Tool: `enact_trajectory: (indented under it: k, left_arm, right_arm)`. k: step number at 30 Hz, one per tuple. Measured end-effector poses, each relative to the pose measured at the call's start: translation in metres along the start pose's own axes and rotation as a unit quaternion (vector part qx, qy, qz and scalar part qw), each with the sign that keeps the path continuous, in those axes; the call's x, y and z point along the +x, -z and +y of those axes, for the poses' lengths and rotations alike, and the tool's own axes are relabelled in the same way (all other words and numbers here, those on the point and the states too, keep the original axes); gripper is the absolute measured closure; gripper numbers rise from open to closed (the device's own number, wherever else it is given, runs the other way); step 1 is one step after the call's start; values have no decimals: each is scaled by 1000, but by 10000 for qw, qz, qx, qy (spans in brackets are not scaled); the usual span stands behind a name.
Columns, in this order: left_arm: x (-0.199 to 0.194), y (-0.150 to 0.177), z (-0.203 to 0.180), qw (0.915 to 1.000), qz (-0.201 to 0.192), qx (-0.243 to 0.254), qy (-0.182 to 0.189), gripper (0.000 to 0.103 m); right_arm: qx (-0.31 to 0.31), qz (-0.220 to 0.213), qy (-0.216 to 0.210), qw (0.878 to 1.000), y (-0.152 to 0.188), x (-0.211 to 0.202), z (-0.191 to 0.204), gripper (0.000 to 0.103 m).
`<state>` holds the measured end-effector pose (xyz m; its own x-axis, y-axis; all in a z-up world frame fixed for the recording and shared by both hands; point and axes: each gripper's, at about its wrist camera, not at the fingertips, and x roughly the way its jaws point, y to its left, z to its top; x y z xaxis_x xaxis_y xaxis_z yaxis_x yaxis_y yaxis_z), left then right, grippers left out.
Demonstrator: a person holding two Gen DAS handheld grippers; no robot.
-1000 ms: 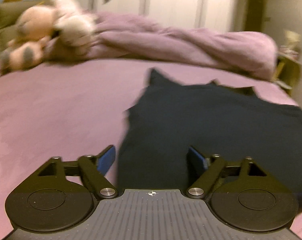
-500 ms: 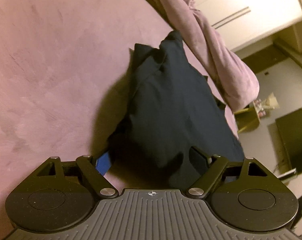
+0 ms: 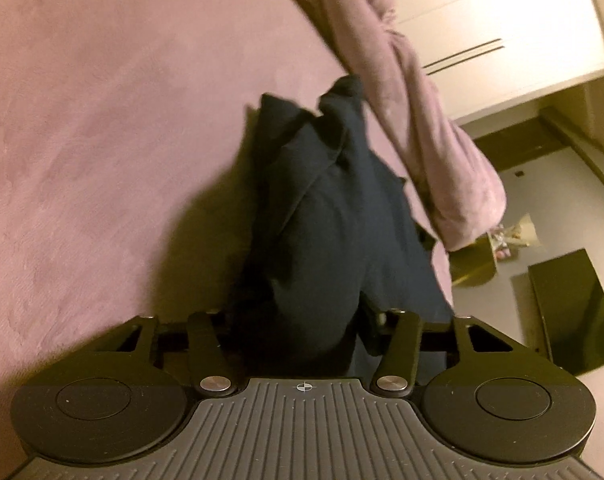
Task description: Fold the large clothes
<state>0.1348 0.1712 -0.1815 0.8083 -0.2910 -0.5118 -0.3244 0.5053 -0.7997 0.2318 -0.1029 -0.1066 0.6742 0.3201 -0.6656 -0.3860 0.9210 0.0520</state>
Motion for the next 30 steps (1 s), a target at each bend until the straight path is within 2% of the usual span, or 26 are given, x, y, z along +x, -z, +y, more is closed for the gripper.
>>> enact_trajectory:
  k: [4,9,13,16,19,23,25,27,30]
  left_arm:
    - [-5,0,-8,9998,-110,120,145,52]
    - [6,2,-1,9996,-132,-241,57,43]
    - [6,-1,1,9992,-128,-383,58,49]
    - [3,-2,-2,9993,-104,-350,56,53]
    - [2,0,-9,9998,-108,-172,-33,54]
    - [1,-2,-19,9998,-132,14,-173,56]
    - [-2,-3,-26,9995,-144,170,-238,57]
    - [-6,-3,-34,9990,-144,324,-272,58]
    - [-10,-6,-56,9962,-136,729,-459,60]
  right_arm:
    - [27,-12,-47,10000,0,-5,-2,86]
    - [-261,-69,59,9996,8,-1,5,86]
    - [-45,-88,-4,10000,0,-16,-2,87]
    - [-128,-214,263,9993,5,-28,-8,87]
    - [-160,-33,206,9997,17,-21,-12,87]
    - [-232,67,164,9996,13,-14,-12,87]
    - [-63,54,51,10000,8,-20,-17,87]
    - [382,-78,-144,9991,4,-32,-32,88]
    - [1092,-377,1,9933,3,-52,-67,86]
